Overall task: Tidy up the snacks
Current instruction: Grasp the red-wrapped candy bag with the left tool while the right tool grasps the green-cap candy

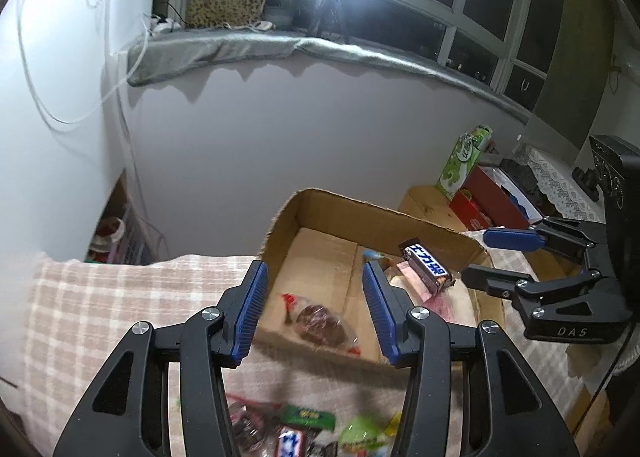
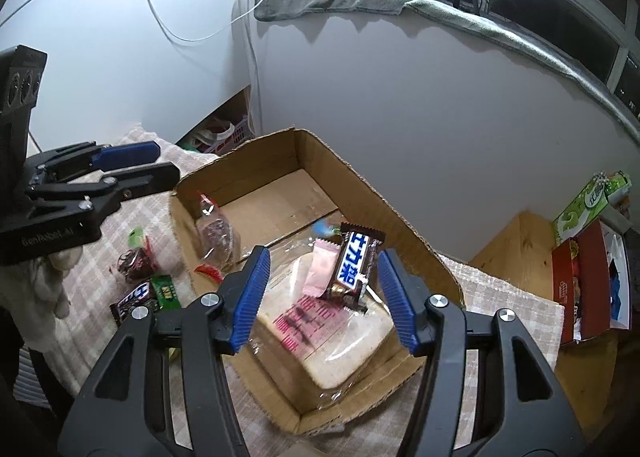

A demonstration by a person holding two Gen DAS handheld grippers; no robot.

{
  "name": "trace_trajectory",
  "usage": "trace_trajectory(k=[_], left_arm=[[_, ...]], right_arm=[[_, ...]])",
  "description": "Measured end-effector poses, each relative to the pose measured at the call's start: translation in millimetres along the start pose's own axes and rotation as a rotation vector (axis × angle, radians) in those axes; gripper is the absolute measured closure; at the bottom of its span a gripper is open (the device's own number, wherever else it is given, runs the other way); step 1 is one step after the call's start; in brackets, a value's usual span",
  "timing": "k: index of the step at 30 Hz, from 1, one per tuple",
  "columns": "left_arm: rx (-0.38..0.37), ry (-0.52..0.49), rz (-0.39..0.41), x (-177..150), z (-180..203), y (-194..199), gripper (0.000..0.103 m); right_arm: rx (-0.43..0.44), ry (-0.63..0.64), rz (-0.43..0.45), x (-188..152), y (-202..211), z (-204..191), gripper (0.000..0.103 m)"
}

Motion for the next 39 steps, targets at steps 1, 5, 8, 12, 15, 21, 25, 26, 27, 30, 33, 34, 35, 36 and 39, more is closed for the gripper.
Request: trace_trajectory(k=[1,5,8,12,15,21,25,26,27,30,33,34,35,36,39], left_arm=[[0.001,0.003,0.006,-1,-2,5,0.055],[0.004,0.032,0.021,-4,-19,24,0.055],[0.010,0.055,0.028,-9,-31,35,0.055],[0.022,0.063,0.031,-21,-45,49,0.055],[0.026,0.076,0.023,-33,-55,56,0.055],[0.046,0.102,-0.010,-56,-71,57,0.055],[0.057,0.115,-0.043,-70,-78,49,0.055],[0.057,0.116,-0.052,-75,-81,48,0.055],[0.057,0.114,-0.060,-78,-81,46,0.055],[0.065,0.107,-0.081,-86,-81,39,0.055],[0.065,0.109,-0.095,-90,-82,33,0.055],[0.066,0.108,-0.100,-91,-82,31,0.055],[0.067,0.106,-0.104,-92,-82,29,0.055],[0.068,0.105,-0.108,-93,-82,27,0.055],[0.074,0.095,-0.119,-95,-82,20,0.055]], right_arm=[[-0.001,0.004,0.004,-1,4,-3,0.044],[0.008,0.024,0.017,-4,18,-15,0.044],[0.016,0.041,0.025,-8,26,-25,0.044],[0.033,0.047,0.037,-14,36,-39,0.044],[0.058,0.044,0.051,-20,44,-50,0.044],[0.115,0.039,0.059,-37,52,-76,0.044],[0.160,0.028,0.045,-48,46,-93,0.044],[0.168,0.024,0.039,-51,43,-97,0.044],[0.172,0.020,0.034,-53,41,-100,0.044],[0.194,-0.009,0.010,-59,29,-108,0.044],[0.204,-0.021,-0.012,-65,17,-117,0.044],[0.206,-0.019,-0.019,-67,13,-121,0.044],[0.214,-0.020,-0.023,-67,9,-123,0.045],[0.223,-0.024,-0.030,-68,4,-126,0.046],[0.235,-0.037,-0.053,-70,-9,-131,0.052]])
Point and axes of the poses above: each gripper's, at about its wrist camera, not at the fingertips, and y roughly against the way its jaws point, z to its right, x to its top, the point moved 4 cm from there along -y, roughly the way its jaws point, and after that the axes turned 14 degrees about y, right-handed, at the moved point
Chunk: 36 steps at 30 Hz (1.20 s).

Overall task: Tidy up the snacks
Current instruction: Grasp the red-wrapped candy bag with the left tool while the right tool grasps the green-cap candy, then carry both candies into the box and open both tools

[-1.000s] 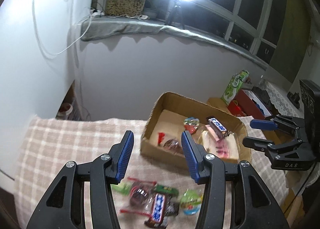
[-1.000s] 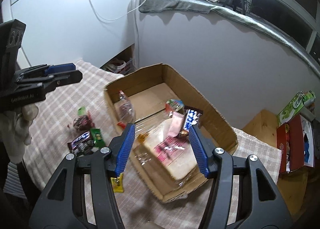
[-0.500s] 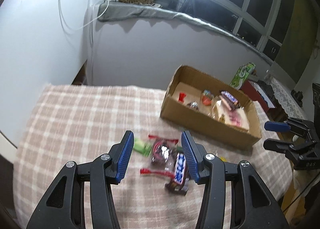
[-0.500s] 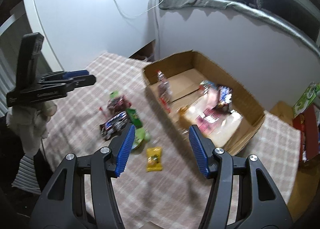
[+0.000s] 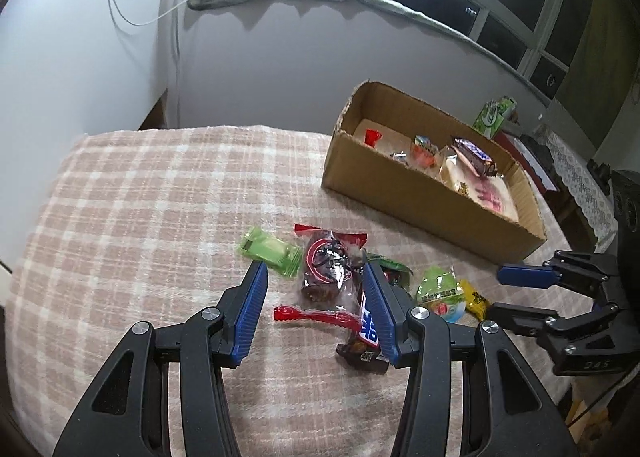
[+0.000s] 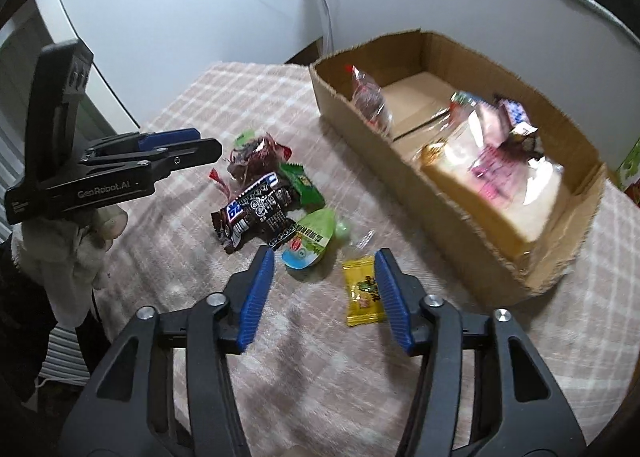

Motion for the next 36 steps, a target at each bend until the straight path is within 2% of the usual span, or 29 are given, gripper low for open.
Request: trace_trajectory(k=[3,19,22,23,24,36], left_arm=[[0.012,-0.011,-0.011,0,0,-8,0.055],[0.034,-0.026,-0.077,1,1,-49,0.055],[0.038,-0.049,-0.070,-1,3,-51,0.063],[0.037,-0.048,-0.069,-1,3,-51,0.066],[0.037,-0.047,-0.067,0,3,-50,0.071],[0.014,-0.022,-0.028,1,-2,-34,0.072]], right_arm=[[0.002,-0.017,-0.013,1,-12,0,0.057],[0.034,-0.033,-0.071,9,-47,-1,0.065],[0.036,-0.020,-0.078,11,-50,-4,0.069],[0.039,-0.015,-0.085,11,-52,-6,0.075],[0.046,-0.009,-0.092,11,-55,-8,0.077],[0.044,-0.028,-0.070,7,-46,-6,0.078]])
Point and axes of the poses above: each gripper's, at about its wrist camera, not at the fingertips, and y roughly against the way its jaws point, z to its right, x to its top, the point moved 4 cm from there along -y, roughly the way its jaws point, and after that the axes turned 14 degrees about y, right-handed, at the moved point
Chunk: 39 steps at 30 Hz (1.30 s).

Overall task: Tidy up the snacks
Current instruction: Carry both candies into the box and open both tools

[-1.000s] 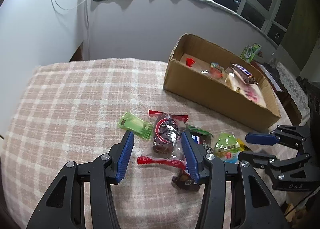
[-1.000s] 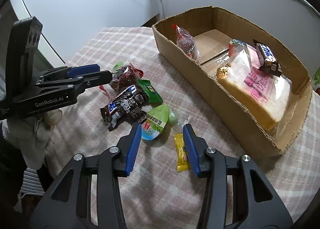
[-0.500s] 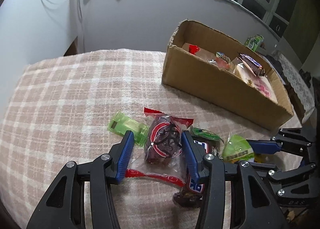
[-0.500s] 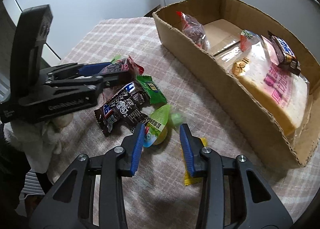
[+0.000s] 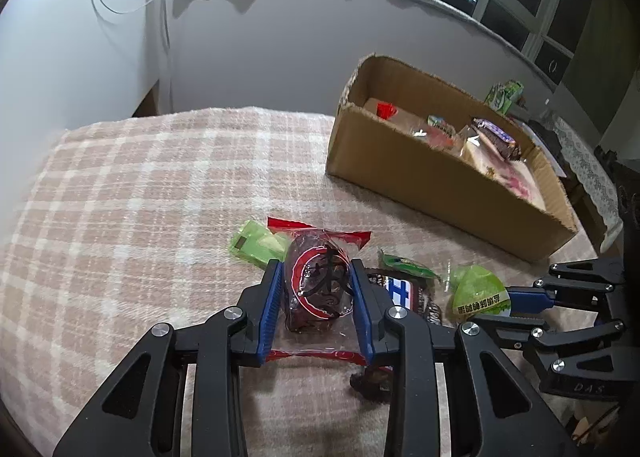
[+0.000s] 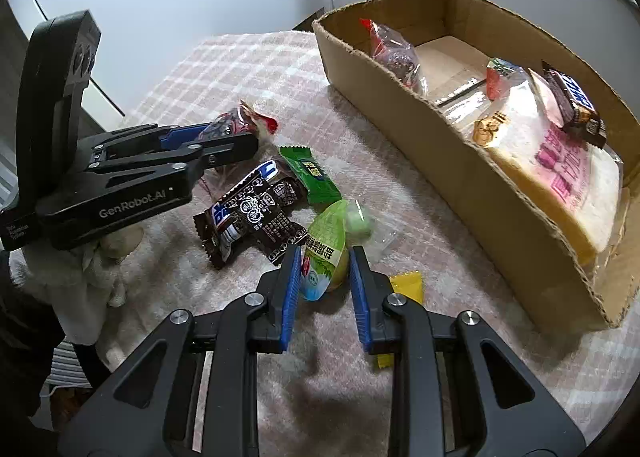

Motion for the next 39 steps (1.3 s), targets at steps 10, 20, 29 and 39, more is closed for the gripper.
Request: trace_trajectory(k=[10,20,29,39], left_arm=[[-0.036,0.005,0.063,9,9,33,0.072],[-0.067,-0.027,0.124,35,31,55,0.072],[-0.101,-0.060,0.147,67,61,51,0.072],[-0.122,-0.062,0.122,95,86,21,0.072]], right_arm=[[-0.005,0.003,0.056,0,33,-3,0.078],[-0.055,0.004,0.142,18,80,17,0.078],[-0.119,0.005,0.187,51,104,49,0.078],[-0.170,0.007,0.195,86,98,82,0.078]])
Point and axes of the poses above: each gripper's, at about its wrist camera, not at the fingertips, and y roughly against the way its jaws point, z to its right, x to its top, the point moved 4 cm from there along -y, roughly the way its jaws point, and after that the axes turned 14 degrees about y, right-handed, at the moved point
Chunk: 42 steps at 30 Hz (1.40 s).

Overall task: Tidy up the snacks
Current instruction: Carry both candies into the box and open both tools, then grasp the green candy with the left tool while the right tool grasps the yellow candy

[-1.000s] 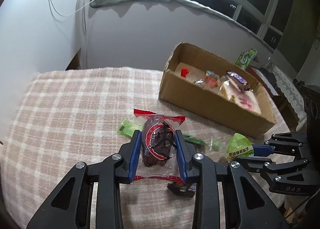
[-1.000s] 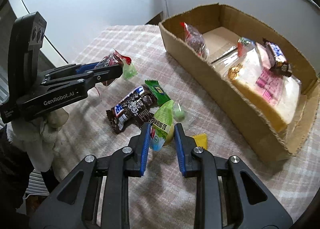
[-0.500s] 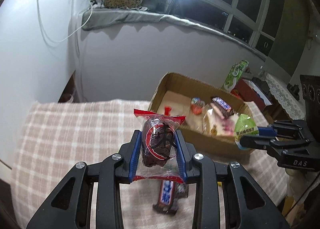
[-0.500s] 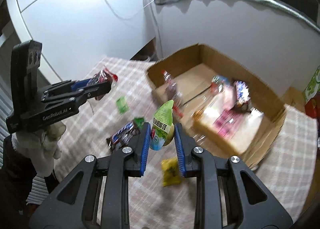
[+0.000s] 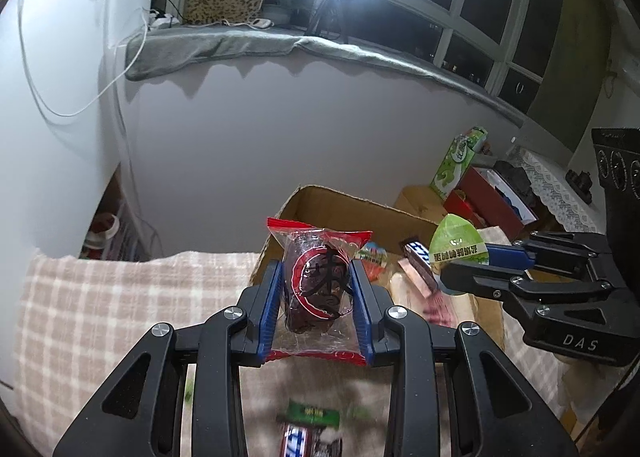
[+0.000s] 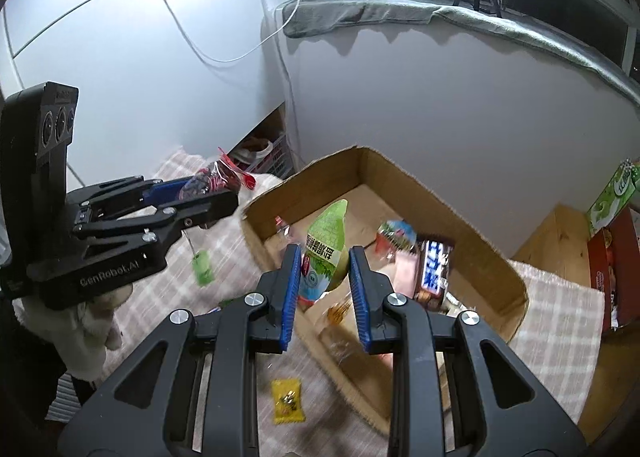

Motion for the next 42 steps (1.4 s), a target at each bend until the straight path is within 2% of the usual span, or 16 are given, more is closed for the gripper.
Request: trace_trajectory(k=[8,20,21,22,23,24,26,42], left_arm=[[0.014,0.013,-0.029,6,1,-31,0.072],[0.012,0.015,-0.071,3,4,-47,0.071],[0.020,0.015,-0.077,3,4,-48,0.066],[0.033,0.017,-0.083,3,3,-49,0.052],[0.048,0.030,-0.080,5,1,-48,0.047],[0.047,0.036,-0.073,6,0,-46,0.046],[0.039,0.038,-0.060,7,-1,-42,0.046],[0.027,0.028,-0.015,10,-3,-5,0.046]], right_arm=[[-0.024,-0.014,-0.025,12,-28,23,0.078],[-0.029,-0.028,-0.083,10,-61,39,0.078],[-0.026,-0.027,-0.087,9,-61,39,0.077],[-0.028,-0.023,-0.089,9,-62,38,0.077],[-0.035,-0.020,-0.092,9,-61,38,0.067],[-0.040,-0.021,-0.093,9,-61,39,0.049],[-0.056,-0.027,-0.075,9,-57,39,0.040],[-0.085,0.013,-0.045,9,-28,23,0.040]])
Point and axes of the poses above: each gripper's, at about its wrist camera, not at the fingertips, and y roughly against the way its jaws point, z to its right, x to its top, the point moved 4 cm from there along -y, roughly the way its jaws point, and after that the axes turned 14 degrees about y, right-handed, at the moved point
